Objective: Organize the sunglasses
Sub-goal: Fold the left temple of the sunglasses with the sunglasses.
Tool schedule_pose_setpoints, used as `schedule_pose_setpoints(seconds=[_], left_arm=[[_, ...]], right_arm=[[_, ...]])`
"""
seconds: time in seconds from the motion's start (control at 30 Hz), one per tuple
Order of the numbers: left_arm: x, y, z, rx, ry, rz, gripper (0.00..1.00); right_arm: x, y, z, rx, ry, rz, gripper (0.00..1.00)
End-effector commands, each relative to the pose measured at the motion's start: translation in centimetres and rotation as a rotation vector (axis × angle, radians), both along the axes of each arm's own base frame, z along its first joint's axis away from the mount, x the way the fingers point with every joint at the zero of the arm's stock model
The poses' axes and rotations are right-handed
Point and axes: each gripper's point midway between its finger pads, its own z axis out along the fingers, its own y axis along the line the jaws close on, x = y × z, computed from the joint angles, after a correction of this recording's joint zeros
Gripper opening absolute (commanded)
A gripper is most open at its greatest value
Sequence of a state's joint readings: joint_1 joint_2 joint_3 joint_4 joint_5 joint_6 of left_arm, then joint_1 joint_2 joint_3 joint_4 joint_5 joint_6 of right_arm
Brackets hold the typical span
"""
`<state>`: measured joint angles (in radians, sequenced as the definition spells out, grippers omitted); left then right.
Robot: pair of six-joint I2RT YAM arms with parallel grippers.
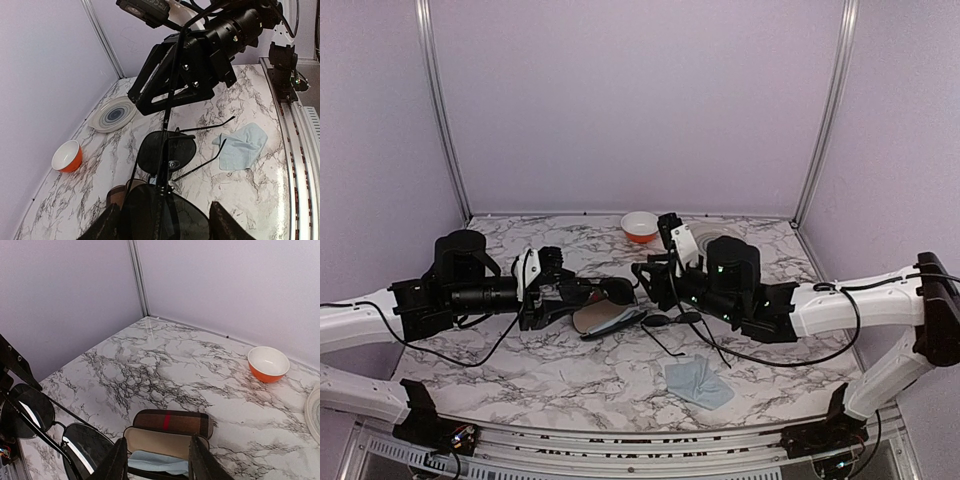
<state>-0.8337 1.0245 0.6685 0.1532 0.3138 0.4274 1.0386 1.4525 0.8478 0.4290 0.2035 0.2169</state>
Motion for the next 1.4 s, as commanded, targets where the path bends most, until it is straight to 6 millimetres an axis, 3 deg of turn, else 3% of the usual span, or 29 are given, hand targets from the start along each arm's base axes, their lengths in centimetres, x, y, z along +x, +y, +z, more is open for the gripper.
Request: schedule_pose_setpoints(seconds=[0.0, 0.47, 0.93, 1.17, 1.37], left_arm=[[0.9, 0.1, 1.6, -0.027, -0.035, 0.039, 0.49], [0.8, 0.0, 1.0, -0.014, -0.023, 0.031, 0.49], [0.4, -0.1, 1.2, -0.022, -0.024, 0.010, 0.49], [-0.5, 0.0, 0.6, 0.000, -0.022, -0.037, 0.49], [-0.9, -0.2, 0.5, 0.003, -0.023, -0.060, 0.49]], right_arm=[[0.0, 1.7, 1.5, 0.058, -0.006, 0.018, 0.40], [0.7, 3.6, 0.9, 0.098, 0.052, 0.018, 0.39], [-0.5, 6.8, -0.4, 0.024, 0.049, 0.063, 0.41], [-0.6, 3.7, 2.9, -0.068, -0.085, 0.027, 0.49], [-2.3, 1.5, 5.6, -0.166, -0.153, 0.192, 0.54]])
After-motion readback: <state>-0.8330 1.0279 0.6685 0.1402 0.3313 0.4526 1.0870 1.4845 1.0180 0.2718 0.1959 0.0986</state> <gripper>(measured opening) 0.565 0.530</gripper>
